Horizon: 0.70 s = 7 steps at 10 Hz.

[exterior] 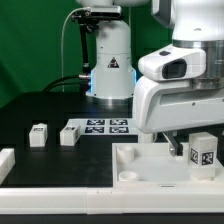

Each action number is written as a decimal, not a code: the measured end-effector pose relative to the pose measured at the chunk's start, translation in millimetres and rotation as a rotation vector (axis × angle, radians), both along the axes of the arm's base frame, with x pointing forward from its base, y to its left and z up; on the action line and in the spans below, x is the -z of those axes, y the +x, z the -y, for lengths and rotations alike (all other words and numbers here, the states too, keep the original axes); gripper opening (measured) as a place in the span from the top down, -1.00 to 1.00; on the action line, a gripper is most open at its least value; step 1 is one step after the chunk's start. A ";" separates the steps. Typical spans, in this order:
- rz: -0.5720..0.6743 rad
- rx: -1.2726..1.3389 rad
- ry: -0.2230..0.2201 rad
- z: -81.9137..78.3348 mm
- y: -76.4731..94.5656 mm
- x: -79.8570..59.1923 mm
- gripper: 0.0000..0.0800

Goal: Assemble one leg

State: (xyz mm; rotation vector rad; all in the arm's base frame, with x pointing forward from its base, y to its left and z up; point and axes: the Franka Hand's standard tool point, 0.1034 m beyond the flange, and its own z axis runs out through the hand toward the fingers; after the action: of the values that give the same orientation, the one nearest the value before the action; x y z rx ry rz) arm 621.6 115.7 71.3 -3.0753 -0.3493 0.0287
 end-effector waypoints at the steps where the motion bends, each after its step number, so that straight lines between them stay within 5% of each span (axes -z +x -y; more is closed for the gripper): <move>1: 0.000 0.000 0.000 0.1 0.0 0.0 -0.10; 2: 0.000 0.000 0.000 0.1 0.0 0.0 -0.10; 3: -0.001 0.022 0.000 0.0 0.0 0.0 0.28; 6: -0.002 0.094 0.001 -0.5 0.1 0.1 0.27; 7: 0.002 0.336 0.003 -2.3 -0.3 1.0 0.27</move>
Offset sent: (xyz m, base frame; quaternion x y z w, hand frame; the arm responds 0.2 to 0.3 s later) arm 0.0000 0.0000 0.0000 0.0000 0.0000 0.0899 0.9960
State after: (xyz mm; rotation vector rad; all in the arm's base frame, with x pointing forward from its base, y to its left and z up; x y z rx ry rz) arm 621.3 118.0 70.3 -3.0856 0.1697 0.0133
